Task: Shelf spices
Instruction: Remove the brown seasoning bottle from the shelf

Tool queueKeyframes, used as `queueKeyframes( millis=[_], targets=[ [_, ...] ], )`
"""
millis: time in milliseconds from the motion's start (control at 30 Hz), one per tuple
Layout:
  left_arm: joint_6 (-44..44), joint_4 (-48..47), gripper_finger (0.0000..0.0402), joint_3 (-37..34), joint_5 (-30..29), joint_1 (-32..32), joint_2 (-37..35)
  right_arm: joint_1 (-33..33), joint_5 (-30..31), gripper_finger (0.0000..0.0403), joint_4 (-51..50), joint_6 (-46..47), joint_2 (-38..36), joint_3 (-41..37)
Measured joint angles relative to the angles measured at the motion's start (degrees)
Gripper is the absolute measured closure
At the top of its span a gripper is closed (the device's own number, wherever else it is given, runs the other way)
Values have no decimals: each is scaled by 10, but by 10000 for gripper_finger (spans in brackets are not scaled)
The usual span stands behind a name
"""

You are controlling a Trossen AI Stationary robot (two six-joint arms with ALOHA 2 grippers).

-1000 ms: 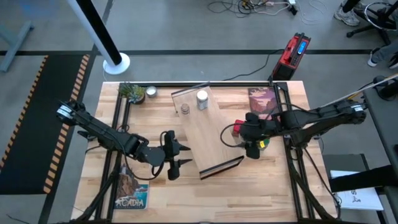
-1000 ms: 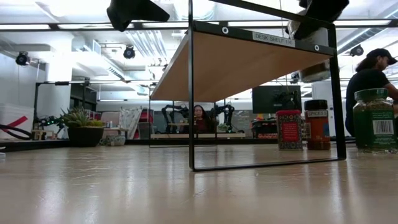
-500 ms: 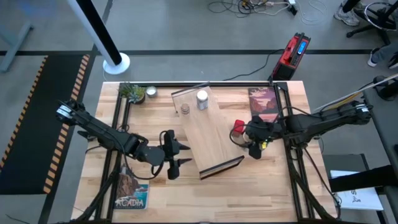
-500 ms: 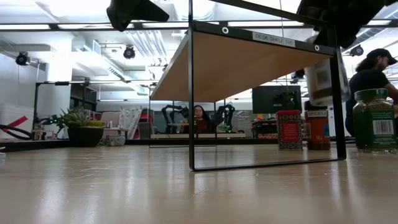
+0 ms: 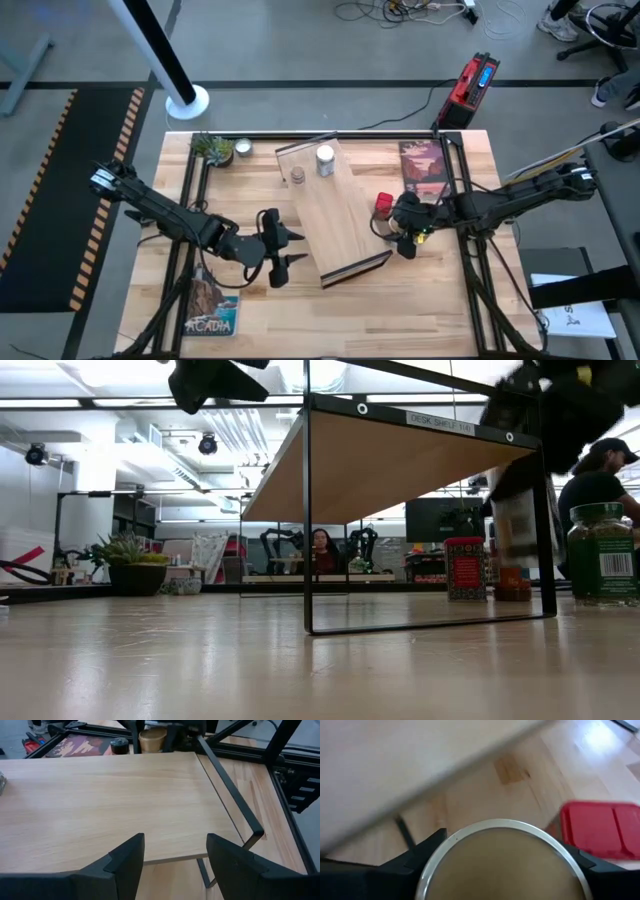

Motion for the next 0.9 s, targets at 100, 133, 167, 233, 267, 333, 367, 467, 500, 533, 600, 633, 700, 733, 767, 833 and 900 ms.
queueKeyframes(
  millis=[100, 133, 167, 233, 267, 333, 367, 467, 500, 533, 600, 633, 700, 733, 767, 833, 900],
  targets=[
    [0, -3, 198, 0, -4, 0, 0, 0, 17, 149, 20, 7, 0, -26],
    [0, -3, 198, 0, -4, 0, 0, 0, 18, 150, 24, 8, 0, -31],
    [0, -3, 198, 0, -4, 0, 0, 0, 19, 152, 29, 9, 0, -35],
    [0, -2, 198, 0, -4, 0, 0, 0, 18, 157, 33, 9, 0, -41],
    [0, -2, 198, 0, -4, 0, 0, 0, 18, 157, 34, 9, 0, -43],
    [-1, -2, 198, 0, -4, 0, 0, 0, 19, 157, 37, 8, 0, -44],
    [-3, -2, 198, 0, -4, 0, 0, 0, 21, 157, 38, 8, 0, -45],
    [-4, -2, 198, 0, -4, 0, 0, 0, 33, 152, 35, 4, 0, -46],
    [-5, -2, 198, 0, -4, 0, 0, 0, 36, 149, 36, 2, 0, -47],
    [-5, -2, 198, 0, -4, 0, 0, 0, 42, 146, 36, 0, 1, -47],
    [-5, -2, 198, 0, -4, 0, 0, 0, 47, 147, 35, -6, 2, -49],
    [-5, -1, 198, 0, -4, 0, 0, 0, 48, 151, 34, -9, 2, -50],
    [-5, -1, 198, 0, -4, 0, 0, 0, 48, 157, 35, -12, 2, -53],
    [-5, -1, 198, 0, -4, 0, 0, 0, 49, 157, 36, -13, 2, -54],
    [-5, -1, 198, 0, -4, 0, 0, 0, 50, 157, 35, -13, 2, -55],
    [-5, 0, 198, 0, -4, 0, 0, 0, 53, 155, 34, -13, 2, -55],
    [-5, 1, 198, 0, -4, 0, 0, 0, 53, 143, 34, -12, 2, -55]
  ],
)
